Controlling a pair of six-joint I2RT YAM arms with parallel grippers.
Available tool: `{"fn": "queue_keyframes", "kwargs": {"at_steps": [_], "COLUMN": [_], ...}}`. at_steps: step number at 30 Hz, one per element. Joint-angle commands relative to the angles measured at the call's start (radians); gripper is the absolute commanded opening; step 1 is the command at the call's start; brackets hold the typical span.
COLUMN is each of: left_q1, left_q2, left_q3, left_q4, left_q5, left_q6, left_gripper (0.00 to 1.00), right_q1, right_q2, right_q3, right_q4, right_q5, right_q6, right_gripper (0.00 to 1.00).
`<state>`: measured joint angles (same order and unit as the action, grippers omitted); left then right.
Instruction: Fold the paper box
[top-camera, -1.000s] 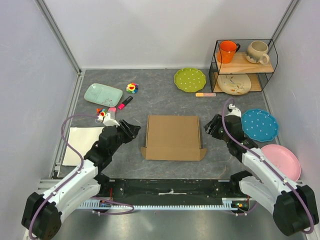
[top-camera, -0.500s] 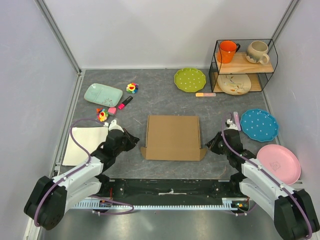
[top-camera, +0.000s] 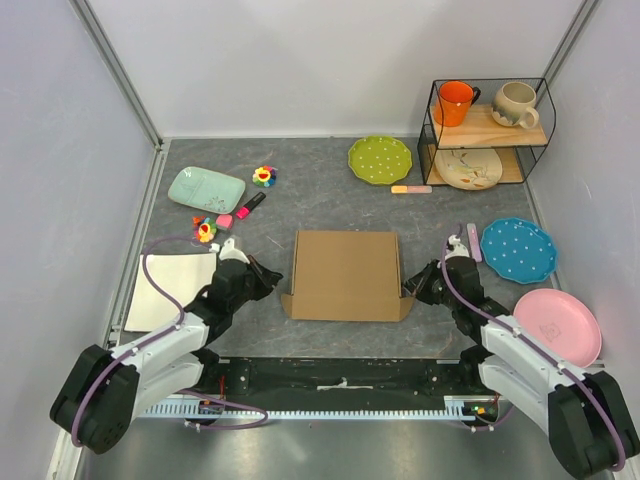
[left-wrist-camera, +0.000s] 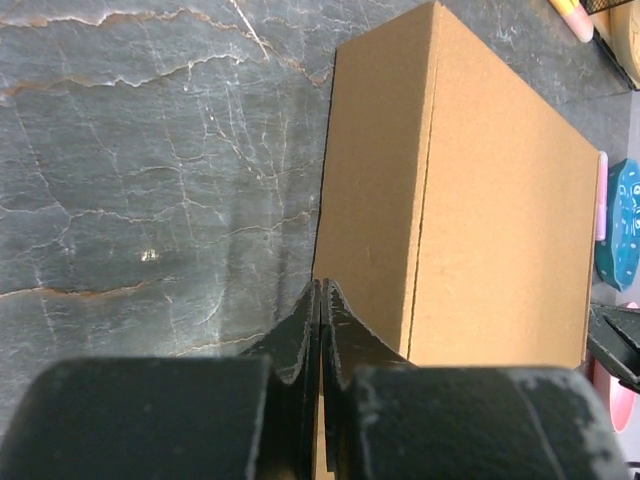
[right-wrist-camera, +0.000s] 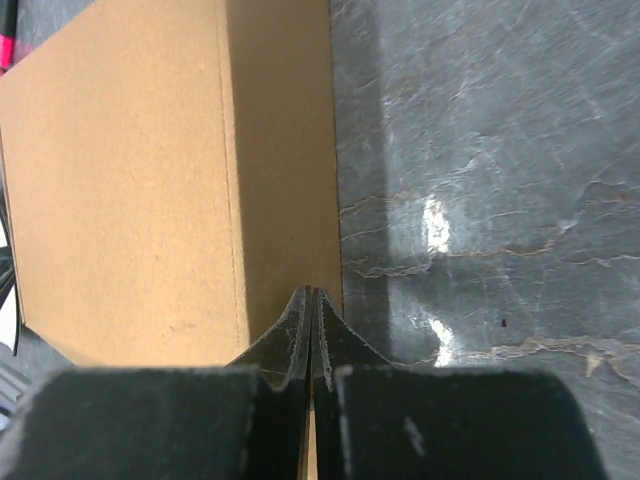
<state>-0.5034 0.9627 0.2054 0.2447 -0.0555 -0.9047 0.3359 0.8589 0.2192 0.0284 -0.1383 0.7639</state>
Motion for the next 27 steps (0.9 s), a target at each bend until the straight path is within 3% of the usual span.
{"fn": "queue_keyframes", "kwargs": {"at_steps": [1,19,27], "left_q1": [0.003,0.002,-0.004], "left_q2": [0.001,0.022,-0.071], "left_q3": [-0.027,-0.054,-0.115], "left_q4": [0.064,0.162,0.153], "left_q5": [0.009,0.103,0.158], "left_q6": [-0.029,-0.033,-0.054], "left_gripper": [0.02,0.02,0.02], "right_q1": [0.020,0.048,0.048], "right_q2": [0.003,0.023,0.038], "right_q3": [-0.021,-0.007,0.011], "right_q4": [0.073,0.081,0.077], "right_q5": [-0.035,-0.009,-0.004], "right_q6": [0.014,0.018,0.006], "right_gripper": [0.00,0.00,0.00]}}
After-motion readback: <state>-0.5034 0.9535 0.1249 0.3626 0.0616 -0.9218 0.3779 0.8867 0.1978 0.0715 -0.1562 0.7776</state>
